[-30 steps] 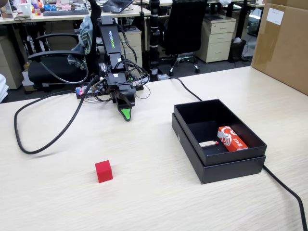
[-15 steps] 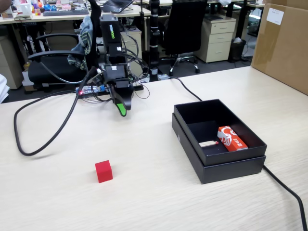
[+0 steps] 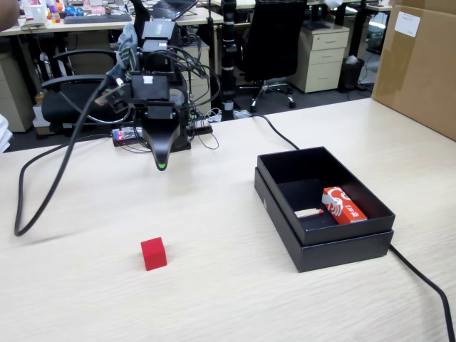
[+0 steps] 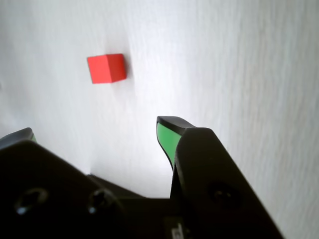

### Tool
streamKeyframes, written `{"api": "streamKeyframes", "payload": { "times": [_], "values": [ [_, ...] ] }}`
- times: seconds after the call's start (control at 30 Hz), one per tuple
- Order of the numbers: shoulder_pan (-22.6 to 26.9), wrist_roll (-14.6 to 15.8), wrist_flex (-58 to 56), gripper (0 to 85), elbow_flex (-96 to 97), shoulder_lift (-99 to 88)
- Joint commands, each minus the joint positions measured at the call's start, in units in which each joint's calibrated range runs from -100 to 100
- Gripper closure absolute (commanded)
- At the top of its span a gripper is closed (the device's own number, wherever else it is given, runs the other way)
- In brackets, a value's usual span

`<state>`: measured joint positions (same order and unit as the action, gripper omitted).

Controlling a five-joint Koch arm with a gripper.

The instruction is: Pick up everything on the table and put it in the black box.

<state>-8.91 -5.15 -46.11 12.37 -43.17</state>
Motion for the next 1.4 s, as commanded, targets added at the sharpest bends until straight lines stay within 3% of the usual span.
{"api": "streamKeyframes", "payload": {
  "times": [0.0, 0.2, 0.6, 1.37],
  "values": [
    [-1.0, -1.5, -0.5, 38.0, -8.7, 6.1],
    [-2.3, -4.0, -0.5, 38.0, -21.5, 24.4],
    [-2.8, -6.0, -0.5, 38.2, -37.8, 53.4],
    [-1.0, -7.4, -2.1, 41.1, -36.9, 59.9]
  ]
}}
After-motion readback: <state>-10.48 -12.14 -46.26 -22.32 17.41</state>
